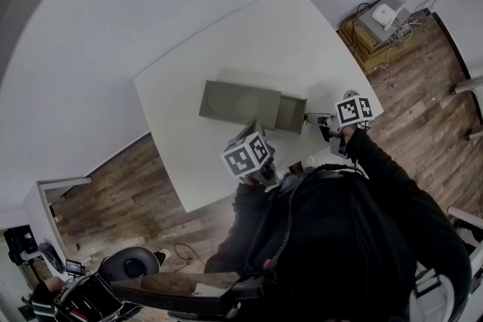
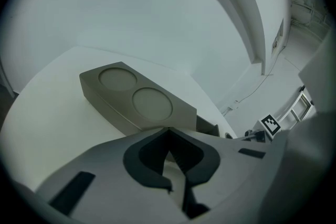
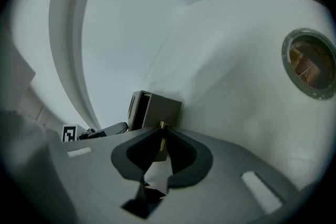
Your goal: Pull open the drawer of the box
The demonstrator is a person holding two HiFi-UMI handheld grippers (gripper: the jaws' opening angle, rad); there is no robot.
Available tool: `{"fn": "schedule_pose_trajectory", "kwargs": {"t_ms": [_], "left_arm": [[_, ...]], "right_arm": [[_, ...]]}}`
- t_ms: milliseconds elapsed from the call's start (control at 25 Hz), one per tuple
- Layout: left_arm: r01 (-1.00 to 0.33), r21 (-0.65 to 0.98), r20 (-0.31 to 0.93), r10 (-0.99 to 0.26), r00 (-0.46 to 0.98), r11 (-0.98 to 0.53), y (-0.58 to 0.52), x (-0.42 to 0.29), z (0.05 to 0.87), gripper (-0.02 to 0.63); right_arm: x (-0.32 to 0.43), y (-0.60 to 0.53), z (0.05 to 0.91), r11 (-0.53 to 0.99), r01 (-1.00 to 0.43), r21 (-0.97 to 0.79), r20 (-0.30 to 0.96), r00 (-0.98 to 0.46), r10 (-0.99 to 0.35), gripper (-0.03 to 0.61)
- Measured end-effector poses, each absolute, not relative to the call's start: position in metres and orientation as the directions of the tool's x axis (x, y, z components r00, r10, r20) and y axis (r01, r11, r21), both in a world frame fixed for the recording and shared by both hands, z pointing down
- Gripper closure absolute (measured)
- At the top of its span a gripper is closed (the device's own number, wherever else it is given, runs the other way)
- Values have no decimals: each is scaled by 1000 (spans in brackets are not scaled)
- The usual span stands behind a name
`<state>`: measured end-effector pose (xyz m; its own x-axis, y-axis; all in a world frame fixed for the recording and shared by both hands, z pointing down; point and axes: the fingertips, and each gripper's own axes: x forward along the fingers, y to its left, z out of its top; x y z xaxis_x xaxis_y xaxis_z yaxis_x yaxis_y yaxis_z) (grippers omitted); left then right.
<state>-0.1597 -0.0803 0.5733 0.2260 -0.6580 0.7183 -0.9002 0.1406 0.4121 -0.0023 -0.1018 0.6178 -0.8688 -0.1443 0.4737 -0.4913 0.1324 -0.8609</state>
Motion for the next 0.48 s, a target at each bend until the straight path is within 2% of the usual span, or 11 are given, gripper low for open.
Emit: {"fn": "schedule_pose_trajectory", "kwargs": {"t_ms": [480], "left_arm": [[-902, 409, 723, -651, 229, 136, -81, -157, 575, 617]], "right_arm": [[4, -102, 617, 127, -491, -862, 475, -869, -141, 545]]}}
